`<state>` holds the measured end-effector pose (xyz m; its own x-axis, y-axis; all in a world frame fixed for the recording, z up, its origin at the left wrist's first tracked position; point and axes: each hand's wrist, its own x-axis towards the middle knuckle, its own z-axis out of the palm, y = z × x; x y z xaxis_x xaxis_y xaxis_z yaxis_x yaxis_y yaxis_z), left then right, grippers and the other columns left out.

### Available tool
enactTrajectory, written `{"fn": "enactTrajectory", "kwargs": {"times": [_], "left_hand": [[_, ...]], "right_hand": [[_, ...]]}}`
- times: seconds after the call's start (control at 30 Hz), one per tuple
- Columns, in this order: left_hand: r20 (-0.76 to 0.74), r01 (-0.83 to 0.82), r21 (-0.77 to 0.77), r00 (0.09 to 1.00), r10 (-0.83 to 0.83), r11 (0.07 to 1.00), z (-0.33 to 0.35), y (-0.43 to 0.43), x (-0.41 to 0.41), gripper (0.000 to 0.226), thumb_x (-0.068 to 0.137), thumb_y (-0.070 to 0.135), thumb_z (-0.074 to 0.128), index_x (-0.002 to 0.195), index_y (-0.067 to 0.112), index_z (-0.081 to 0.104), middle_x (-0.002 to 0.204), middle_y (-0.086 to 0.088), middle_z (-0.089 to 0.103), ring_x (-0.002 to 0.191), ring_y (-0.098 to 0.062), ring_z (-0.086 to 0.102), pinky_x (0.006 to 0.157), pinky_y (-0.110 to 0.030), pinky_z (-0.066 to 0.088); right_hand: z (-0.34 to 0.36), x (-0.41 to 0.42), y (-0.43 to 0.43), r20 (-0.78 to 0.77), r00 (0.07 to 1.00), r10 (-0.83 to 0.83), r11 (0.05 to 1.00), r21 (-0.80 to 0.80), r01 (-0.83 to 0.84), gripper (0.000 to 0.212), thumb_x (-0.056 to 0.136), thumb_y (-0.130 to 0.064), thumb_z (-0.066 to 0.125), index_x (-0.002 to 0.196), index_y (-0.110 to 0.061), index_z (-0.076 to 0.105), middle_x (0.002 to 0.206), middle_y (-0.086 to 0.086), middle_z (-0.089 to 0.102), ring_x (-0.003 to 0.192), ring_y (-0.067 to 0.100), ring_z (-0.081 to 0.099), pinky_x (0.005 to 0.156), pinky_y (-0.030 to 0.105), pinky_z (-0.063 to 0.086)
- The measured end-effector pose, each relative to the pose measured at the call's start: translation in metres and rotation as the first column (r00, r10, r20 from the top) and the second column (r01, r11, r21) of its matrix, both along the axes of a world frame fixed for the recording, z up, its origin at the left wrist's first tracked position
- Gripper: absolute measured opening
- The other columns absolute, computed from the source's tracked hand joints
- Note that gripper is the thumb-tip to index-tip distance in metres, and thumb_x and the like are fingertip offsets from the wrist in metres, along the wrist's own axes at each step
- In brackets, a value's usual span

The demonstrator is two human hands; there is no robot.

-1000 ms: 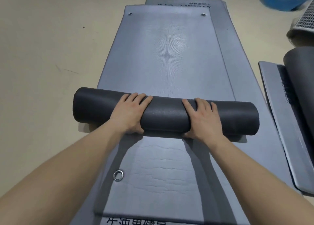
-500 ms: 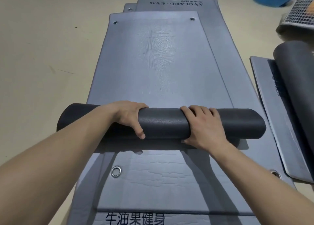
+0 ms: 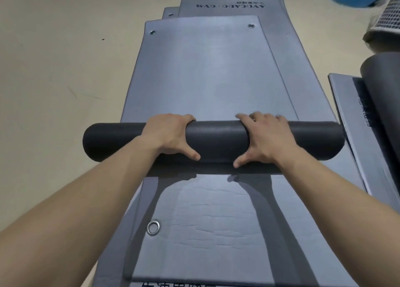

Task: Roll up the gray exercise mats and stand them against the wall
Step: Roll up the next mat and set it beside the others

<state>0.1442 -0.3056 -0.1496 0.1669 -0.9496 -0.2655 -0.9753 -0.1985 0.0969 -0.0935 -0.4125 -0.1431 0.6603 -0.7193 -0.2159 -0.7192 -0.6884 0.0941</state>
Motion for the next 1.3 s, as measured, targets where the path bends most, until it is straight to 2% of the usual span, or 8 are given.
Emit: {"fn": "enactTrajectory", "kwargs": {"times": [0.13, 0.23, 0.37, 0.53, 0.73, 0.87, 1.07, 1.3], "left_hand": [[-0.042, -0.043, 0.058, 0.998, 0.045, 0.997, 0.008, 0.0, 0.003, 0.1, 0.053, 0.087, 0.075, 0.136, 0.037, 0.052, 0.113, 0.007, 0.069, 0.099, -0.022, 0.063, 0.085, -0.039, 0.055], [-0.146, 0.0, 0.261, 0.989, 0.039, 0.965, 0.015, 0.01, 0.002, 0.085, 0.053, 0.081, 0.081, 0.121, 0.037, 0.056, 0.104, 0.015, 0.065, 0.096, -0.016, 0.061, 0.081, -0.034, 0.05], [-0.254, 0.044, 0.341, 0.966, 0.047, 0.939, 0.006, 0.021, 0.004, 0.074, 0.051, 0.077, 0.086, 0.109, 0.04, 0.06, 0.1, 0.021, 0.065, 0.095, -0.011, 0.062, 0.079, -0.031, 0.048], [-0.253, -0.044, 0.192, 0.963, 0.092, 0.98, 0.002, 0.019, 0.013, 0.094, 0.053, 0.079, 0.083, 0.135, 0.042, 0.056, 0.127, 0.016, 0.061, 0.114, -0.016, 0.058, 0.091, -0.037, 0.046], [0.182, 0.166, -0.362, 0.978, -0.105, 0.917, -0.029, 0.051, -0.02, 0.076, 0.088, 0.074, 0.041, 0.137, 0.02, 0.061, 0.137, -0.016, 0.061, 0.116, -0.042, 0.059, 0.095, -0.051, 0.047], [0.264, 0.203, -0.042, 0.947, -0.185, 0.978, -0.044, 0.06, -0.024, 0.138, 0.059, 0.094, 0.059, 0.163, 0.016, 0.012, 0.168, -0.016, 0.021, 0.152, -0.038, 0.024, 0.125, -0.052, 0.022], [0.092, 0.201, -0.034, 0.976, -0.197, 0.979, -0.022, 0.02, -0.005, 0.122, 0.06, 0.072, 0.078, 0.159, 0.029, 0.021, 0.157, 0.001, 0.039, 0.138, -0.025, 0.044, 0.118, -0.042, 0.034], [0.063, 0.082, 0.085, 0.994, -0.088, 0.993, 0.007, 0.022, -0.013, 0.126, 0.058, 0.083, 0.076, 0.159, 0.03, 0.021, 0.15, -0.002, 0.048, 0.127, -0.029, 0.053, 0.109, -0.045, 0.045]], "right_hand": [[0.021, 0.012, -0.009, -0.057, 0.998, 0.04, 0.999, 0.021, -0.039, 0.1, 0.044, -0.1, 0.063, 0.114, -0.029, 0.052, 0.09, -0.005, 0.062, 0.082, 0.024, 0.061, 0.068, 0.036, 0.048], [0.027, 0.008, 0.005, -0.111, 0.992, 0.057, 0.976, 0.214, -0.032, 0.092, 0.041, -0.097, 0.069, 0.098, -0.027, 0.054, 0.085, -0.009, 0.062, 0.08, 0.02, 0.06, 0.065, 0.035, 0.045], [0.015, -0.009, 0.035, -0.053, 0.999, -0.005, 0.95, 0.312, 0.021, 0.11, 0.046, -0.094, 0.07, 0.135, -0.032, 0.05, 0.115, -0.008, 0.062, 0.109, 0.024, 0.059, 0.086, 0.038, 0.048], [-0.027, -0.031, 0.077, 0.269, 0.961, 0.063, 0.991, -0.134, -0.027, 0.11, 0.068, -0.092, 0.046, 0.146, -0.014, 0.046, 0.141, 0.012, 0.05, 0.129, 0.036, 0.05, 0.114, 0.051, 0.034], [-0.023, -0.012, 0.027, 0.058, 0.998, 0.041, 0.986, 0.159, -0.05, 0.147, 0.04, -0.104, 0.054, 0.159, -0.023, 0.023, 0.159, 0.003, 0.036, 0.145, 0.026, 0.035, 0.121, 0.048, 0.023], [-0.02, -0.003, 0.009, 0.138, 0.99, 0.001, 0.976, 0.215, -0.031, 0.143, 0.038, -0.104, 0.051, 0.156, -0.025, 0.035, 0.155, 0.001, 0.04, 0.144, 0.025, 0.033, 0.122, 0.048, 0.024], [-0.038, -0.024, 0.035, 0.1, 0.992, 0.073, 0.995, -0.081, -0.065, 0.129, 0.048, -0.08, 0.076, 0.154, -0.025, 0.029, 0.15, 0.006, 0.041, 0.136, 0.032, 0.043, 0.115, 0.057, 0.03], [0.019, -0.003, 0.014, -0.013, 0.996, 0.093, 0.982, 0.167, -0.089, 0.087, 0.059, -0.062, 0.082, 0.136, -0.037, 0.05, 0.115, -0.006, 0.061, 0.096, 0.023, 0.062, 0.078, 0.037, 0.052]]}}
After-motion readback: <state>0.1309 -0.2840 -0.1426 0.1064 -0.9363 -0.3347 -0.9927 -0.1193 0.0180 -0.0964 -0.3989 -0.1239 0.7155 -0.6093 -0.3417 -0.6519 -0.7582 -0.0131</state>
